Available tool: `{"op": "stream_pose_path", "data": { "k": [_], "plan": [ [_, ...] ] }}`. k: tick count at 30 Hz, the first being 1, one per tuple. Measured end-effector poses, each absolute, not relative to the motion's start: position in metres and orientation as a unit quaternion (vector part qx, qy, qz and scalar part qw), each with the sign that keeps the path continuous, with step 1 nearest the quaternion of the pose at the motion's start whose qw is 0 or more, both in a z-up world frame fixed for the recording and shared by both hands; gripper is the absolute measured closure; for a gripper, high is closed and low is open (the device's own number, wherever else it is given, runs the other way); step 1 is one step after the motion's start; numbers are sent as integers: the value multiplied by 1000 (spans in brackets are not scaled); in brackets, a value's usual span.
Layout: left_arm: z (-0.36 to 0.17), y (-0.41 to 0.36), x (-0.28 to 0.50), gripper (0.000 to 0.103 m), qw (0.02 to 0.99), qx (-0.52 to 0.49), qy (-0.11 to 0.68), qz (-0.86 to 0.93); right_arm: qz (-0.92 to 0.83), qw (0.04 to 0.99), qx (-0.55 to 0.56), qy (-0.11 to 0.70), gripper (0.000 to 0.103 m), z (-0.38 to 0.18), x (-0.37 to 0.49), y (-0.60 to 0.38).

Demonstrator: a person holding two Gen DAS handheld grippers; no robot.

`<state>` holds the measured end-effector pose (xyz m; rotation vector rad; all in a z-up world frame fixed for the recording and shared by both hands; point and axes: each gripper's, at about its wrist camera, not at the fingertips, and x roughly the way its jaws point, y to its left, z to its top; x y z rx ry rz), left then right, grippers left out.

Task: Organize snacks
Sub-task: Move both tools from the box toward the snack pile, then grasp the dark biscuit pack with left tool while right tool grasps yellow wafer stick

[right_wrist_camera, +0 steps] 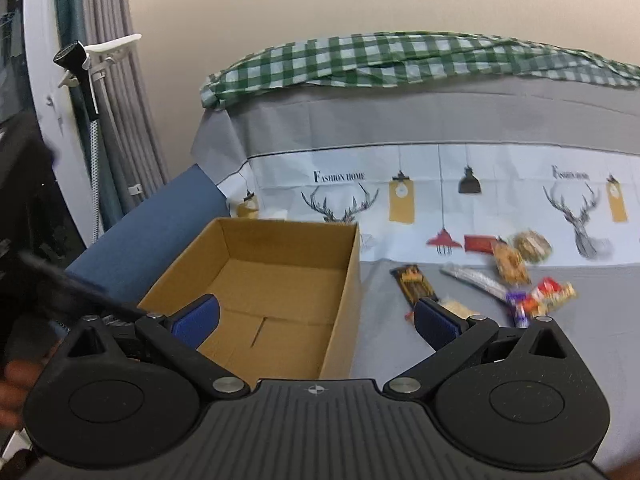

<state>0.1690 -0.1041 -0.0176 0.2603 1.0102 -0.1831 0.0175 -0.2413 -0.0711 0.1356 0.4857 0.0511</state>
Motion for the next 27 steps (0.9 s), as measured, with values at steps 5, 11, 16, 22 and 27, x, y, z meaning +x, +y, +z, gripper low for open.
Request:
{"op": "stream_pose_path", "data": {
  "k": [5, 11, 16, 22, 27],
  "plan": [
    [8, -119, 189, 0, 850, 126, 504, -91, 10, 958, 79, 276, 0, -45, 38, -267],
    [17, -115, 174, 0, 864, 131, 472, -114, -22, 952, 109, 285, 0, -33, 34, -285],
    [-2, -109, 142, 0, 884, 121, 429, -144, -61, 966, 94, 233, 0, -50, 9, -286],
    [-11, -121, 105, 0, 879, 93, 440, -159, -138, 966, 74, 206, 0, -70, -37, -288],
    [-8, -144, 107, 0, 872, 73, 457, -163, -150, 958, 121, 214, 0, -78, -61, -321]
  ]
}}
